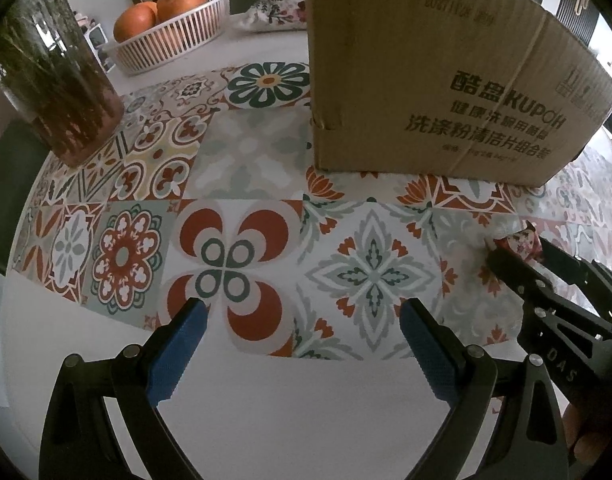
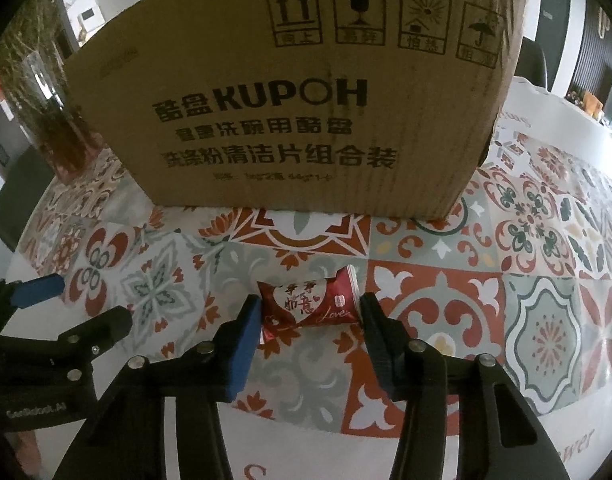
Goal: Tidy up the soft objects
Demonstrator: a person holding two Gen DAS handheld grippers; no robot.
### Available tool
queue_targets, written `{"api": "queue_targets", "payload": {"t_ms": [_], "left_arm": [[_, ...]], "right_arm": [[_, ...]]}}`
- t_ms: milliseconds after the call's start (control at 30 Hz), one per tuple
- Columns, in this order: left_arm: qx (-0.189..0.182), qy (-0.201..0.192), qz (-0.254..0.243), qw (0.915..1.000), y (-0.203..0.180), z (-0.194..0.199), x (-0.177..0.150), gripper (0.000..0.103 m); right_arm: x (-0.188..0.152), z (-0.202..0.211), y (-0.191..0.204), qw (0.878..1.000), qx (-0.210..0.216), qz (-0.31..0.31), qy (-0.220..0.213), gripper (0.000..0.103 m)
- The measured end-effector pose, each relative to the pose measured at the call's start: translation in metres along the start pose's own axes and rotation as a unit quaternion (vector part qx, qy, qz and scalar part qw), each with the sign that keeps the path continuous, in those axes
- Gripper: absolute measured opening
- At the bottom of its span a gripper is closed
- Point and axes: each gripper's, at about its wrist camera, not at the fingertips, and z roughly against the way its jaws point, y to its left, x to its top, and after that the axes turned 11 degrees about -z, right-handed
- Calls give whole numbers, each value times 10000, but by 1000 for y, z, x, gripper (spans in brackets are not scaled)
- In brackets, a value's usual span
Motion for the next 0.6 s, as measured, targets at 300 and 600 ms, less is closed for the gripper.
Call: {"api": "queue_targets", "payload": {"t_ms": [300,600], "left_arm": [[-6,-81,-7,10000,-3,10,-1,98],[54,-459,-132,9988,-9,42,0,98]], "right_arm": [[-3,28,-9,9997,16,-59,-236,50],[2,73,-10,9973,67,-177,-709,50]]}}
